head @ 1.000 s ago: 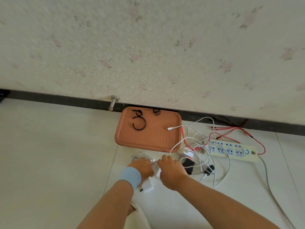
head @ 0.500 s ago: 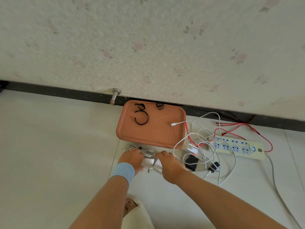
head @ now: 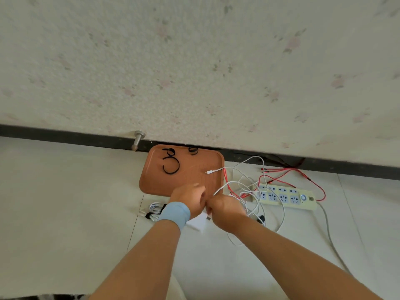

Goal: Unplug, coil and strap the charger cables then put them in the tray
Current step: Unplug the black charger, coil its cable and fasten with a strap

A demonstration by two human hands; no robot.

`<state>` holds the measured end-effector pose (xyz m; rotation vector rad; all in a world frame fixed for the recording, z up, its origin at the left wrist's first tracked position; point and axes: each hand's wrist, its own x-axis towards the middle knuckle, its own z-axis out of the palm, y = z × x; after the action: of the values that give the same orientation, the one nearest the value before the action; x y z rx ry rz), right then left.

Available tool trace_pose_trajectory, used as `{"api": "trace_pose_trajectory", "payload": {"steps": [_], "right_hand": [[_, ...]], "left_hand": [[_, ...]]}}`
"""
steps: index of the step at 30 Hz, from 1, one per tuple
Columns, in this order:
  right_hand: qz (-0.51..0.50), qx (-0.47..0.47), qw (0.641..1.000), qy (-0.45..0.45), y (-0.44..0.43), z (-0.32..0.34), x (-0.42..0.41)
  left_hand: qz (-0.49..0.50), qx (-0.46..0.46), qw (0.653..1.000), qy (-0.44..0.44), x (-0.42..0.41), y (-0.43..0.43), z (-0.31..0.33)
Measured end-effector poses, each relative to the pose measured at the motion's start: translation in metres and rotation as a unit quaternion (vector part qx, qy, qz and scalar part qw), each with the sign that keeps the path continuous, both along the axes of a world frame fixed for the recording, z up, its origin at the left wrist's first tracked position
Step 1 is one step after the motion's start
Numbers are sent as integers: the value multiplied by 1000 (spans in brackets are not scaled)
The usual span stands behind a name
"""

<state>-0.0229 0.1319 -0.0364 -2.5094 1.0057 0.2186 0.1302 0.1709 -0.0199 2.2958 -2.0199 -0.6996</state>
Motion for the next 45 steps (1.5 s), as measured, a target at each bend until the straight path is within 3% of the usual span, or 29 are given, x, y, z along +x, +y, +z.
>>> {"api": "trace_pose_trajectory", "payload": {"steps": [4, 8, 11, 14, 16, 18, 22, 24, 27, 31, 34, 36, 38, 40, 42, 45], "right_hand": [[-153, -17, 988, -29, -25, 18, -46], [-357, 30, 933, -28, -51, 11, -101], [-330, 101, 933, 104, -55, -6, -136], [-244, 154, 946, 146, -51, -30, -153], [-181, 159, 956, 165, -48, -43, -153], [-155, 153, 960, 177, -45, -54, -148], [-142, 154, 958, 197, -46, -67, -143], [-179, 204, 951, 146, -51, -73, -143], [-243, 289, 925, 49, -60, -66, -143], [-310, 419, 853, -34, -66, -46, -151], [-344, 493, 796, -72, -66, -34, -161], [-374, 520, 761, -100, -66, -23, -162], [-410, 508, 751, -104, -68, -15, -156], [-432, 441, 785, -60, -68, -3, -148], [-388, 325, 862, 16, -70, 13, -139], [-363, 232, 902, 2, -78, 42, -136]], "left_hand": [[-48, -40, 998, 25, -48, -25, 20], [-165, -92, 982, -10, -92, -45, 7], [-234, -76, 969, 0, -123, -57, -2], [-268, -14, 963, -37, -140, -67, -15], [-277, 29, 956, -91, -138, -70, -26], [-253, 58, 961, -92, -130, -73, -35], [-192, 4, 980, -51, -119, -77, -39], [-185, -53, 979, -59, -117, -77, -37], [-222, -127, 965, -51, -119, -73, -36], [-180, -8, 983, -11, -126, -65, -20], [-196, 30, 978, -59, -128, -62, -10], [-210, 61, 972, -88, -131, -63, -5], [-190, 103, 972, -88, -131, -67, -1], [-165, 152, 972, -66, -129, -70, 8], [-128, 182, 975, -13, -123, -72, 23], [-69, 168, 981, 73, -112, -70, 60]]}}
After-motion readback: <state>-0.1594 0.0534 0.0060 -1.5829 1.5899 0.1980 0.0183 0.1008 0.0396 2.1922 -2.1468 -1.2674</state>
